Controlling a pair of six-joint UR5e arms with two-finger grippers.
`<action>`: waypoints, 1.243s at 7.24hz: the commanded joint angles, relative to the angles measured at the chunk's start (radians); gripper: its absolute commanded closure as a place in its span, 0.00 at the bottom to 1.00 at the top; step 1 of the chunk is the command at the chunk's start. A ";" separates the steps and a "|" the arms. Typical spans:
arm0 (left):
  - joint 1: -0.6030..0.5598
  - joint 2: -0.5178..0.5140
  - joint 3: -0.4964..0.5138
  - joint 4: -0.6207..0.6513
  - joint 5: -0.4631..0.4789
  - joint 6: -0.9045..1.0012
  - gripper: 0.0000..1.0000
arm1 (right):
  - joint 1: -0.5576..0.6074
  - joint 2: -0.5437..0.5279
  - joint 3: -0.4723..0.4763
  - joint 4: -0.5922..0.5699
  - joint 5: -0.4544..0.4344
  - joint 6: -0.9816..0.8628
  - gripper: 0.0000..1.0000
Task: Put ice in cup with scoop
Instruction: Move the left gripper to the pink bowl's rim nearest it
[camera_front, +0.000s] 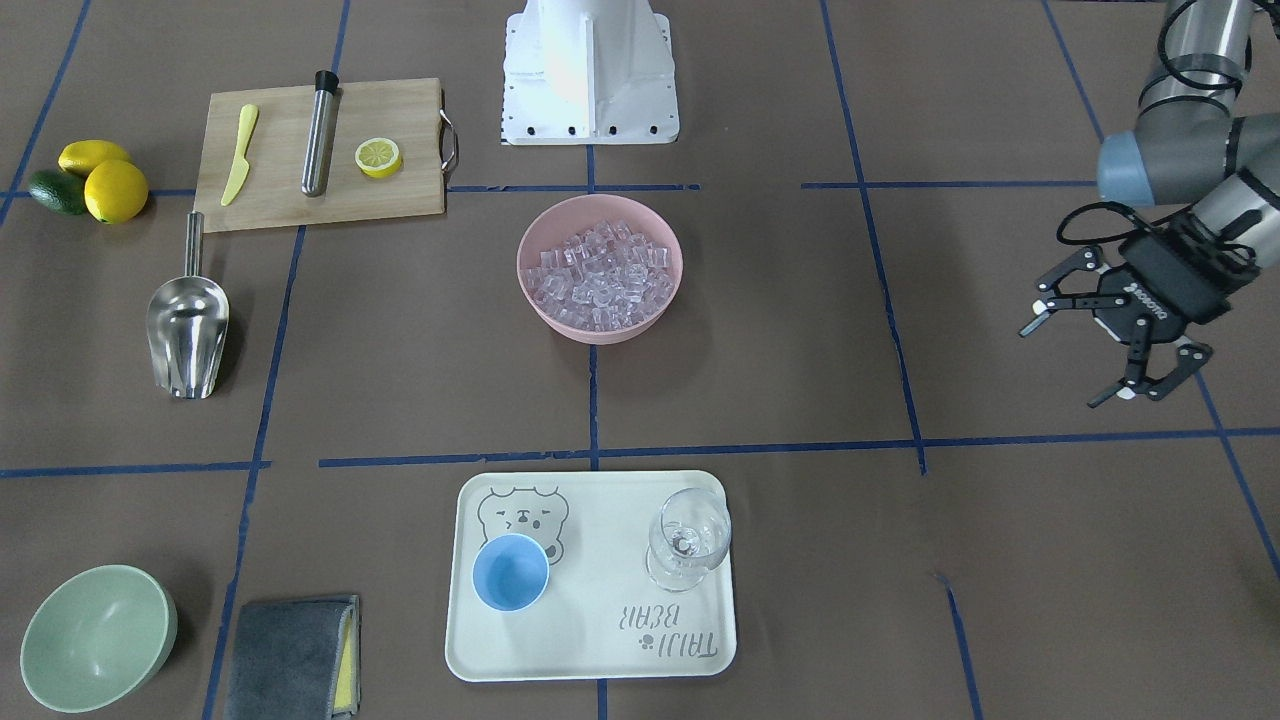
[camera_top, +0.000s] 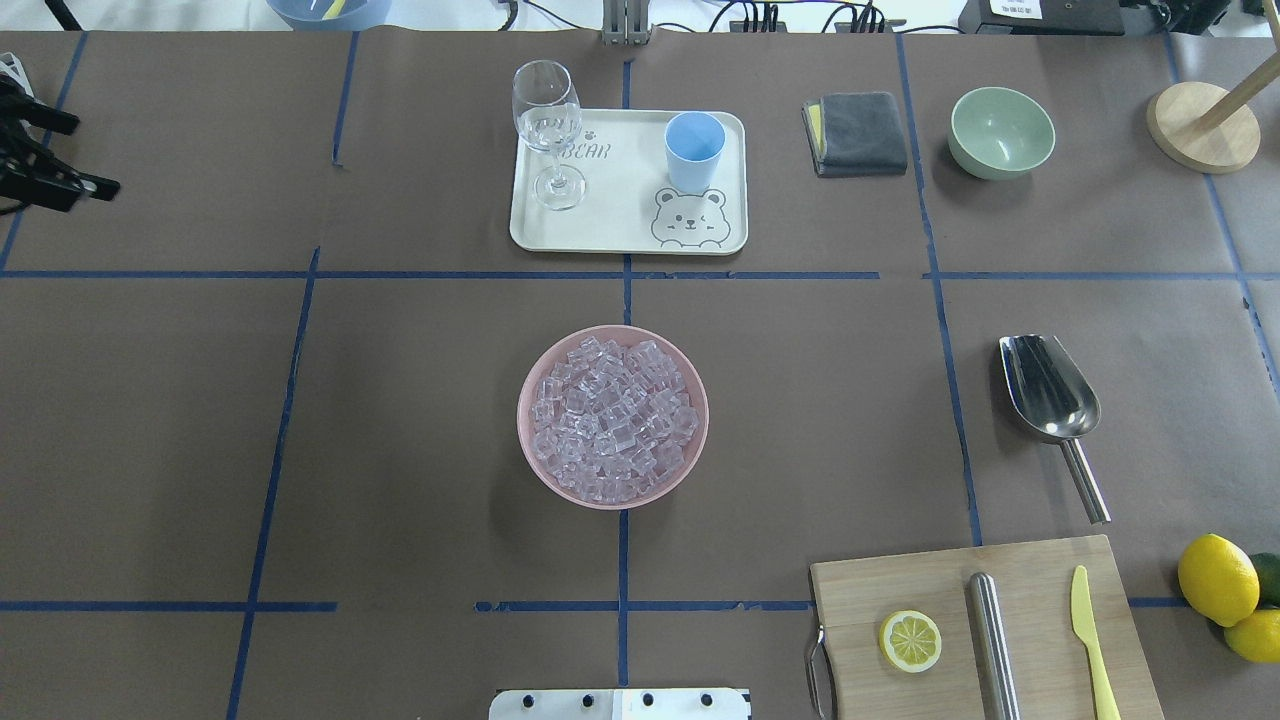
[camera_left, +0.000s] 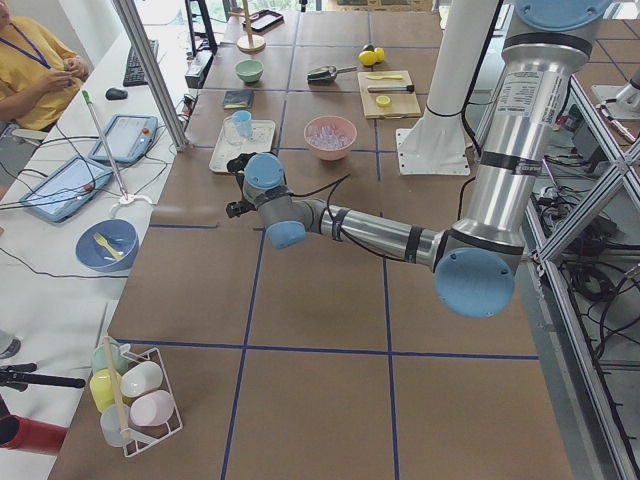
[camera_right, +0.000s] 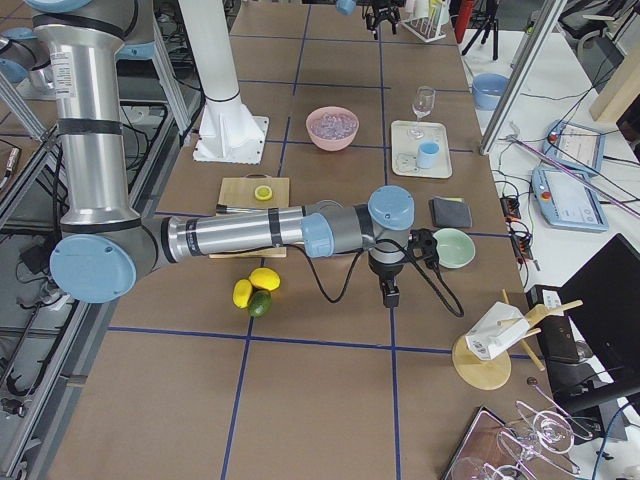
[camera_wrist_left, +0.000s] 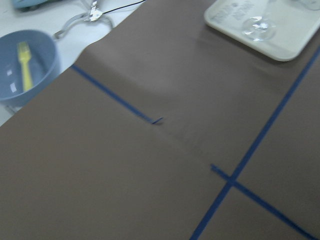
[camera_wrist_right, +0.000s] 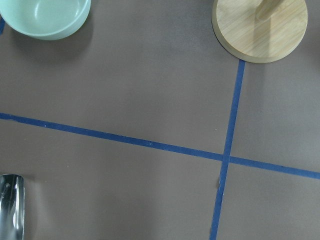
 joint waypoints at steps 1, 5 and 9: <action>0.200 -0.050 -0.009 -0.051 0.001 -0.026 0.00 | -0.023 -0.011 0.045 0.000 0.002 0.006 0.00; 0.452 -0.118 0.008 -0.178 0.153 -0.054 0.00 | -0.079 -0.015 0.069 0.002 -0.008 0.000 0.00; 0.537 -0.158 0.043 -0.236 0.251 -0.020 0.00 | -0.131 -0.052 0.137 0.002 -0.011 0.055 0.00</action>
